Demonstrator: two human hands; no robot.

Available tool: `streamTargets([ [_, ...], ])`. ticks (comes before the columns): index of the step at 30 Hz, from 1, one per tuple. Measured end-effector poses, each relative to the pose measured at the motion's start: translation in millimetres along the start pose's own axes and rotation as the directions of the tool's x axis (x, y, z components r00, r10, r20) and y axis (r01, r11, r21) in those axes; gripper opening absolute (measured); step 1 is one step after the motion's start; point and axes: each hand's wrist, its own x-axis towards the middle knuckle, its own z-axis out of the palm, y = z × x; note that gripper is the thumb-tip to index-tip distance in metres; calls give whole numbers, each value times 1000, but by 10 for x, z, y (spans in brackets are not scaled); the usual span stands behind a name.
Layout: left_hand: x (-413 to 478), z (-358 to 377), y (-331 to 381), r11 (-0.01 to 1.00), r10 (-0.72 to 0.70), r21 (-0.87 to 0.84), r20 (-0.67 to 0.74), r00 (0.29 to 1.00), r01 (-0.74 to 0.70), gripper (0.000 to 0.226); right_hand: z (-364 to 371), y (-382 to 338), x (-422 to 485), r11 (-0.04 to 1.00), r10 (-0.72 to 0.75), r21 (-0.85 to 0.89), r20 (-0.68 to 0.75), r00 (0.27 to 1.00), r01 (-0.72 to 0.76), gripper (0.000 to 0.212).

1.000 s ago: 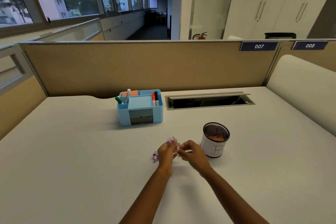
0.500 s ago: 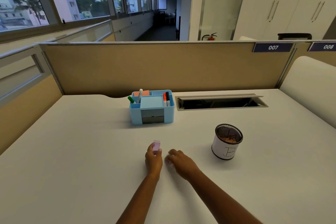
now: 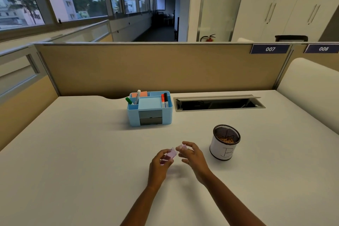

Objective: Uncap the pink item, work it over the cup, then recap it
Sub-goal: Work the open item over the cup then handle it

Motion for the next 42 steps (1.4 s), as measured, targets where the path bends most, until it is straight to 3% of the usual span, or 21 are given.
streamTargets([
  [5,-3,48,41,1000,-1,19,6,1000,1,38,-29,-14,11,989,-82,-121,38,996,86,27],
  [23,-42,42,59,998,60,12,31,998,-60,40,-175,-128,3,981,-82,-158,168,982,109,26],
  [31,-40,67,96,996,81,27,53,995,-82,40,-203,-150,-30,994,-75,-72,40,996,77,17],
  [35,-47,86,96,995,87,36,68,994,-90,40,-219,-180,-31,983,-90,-158,36,995,95,35],
  [42,-48,106,103,995,85,47,87,993,-89,40,-246,-202,-23,997,-55,59,24,998,54,24],
])
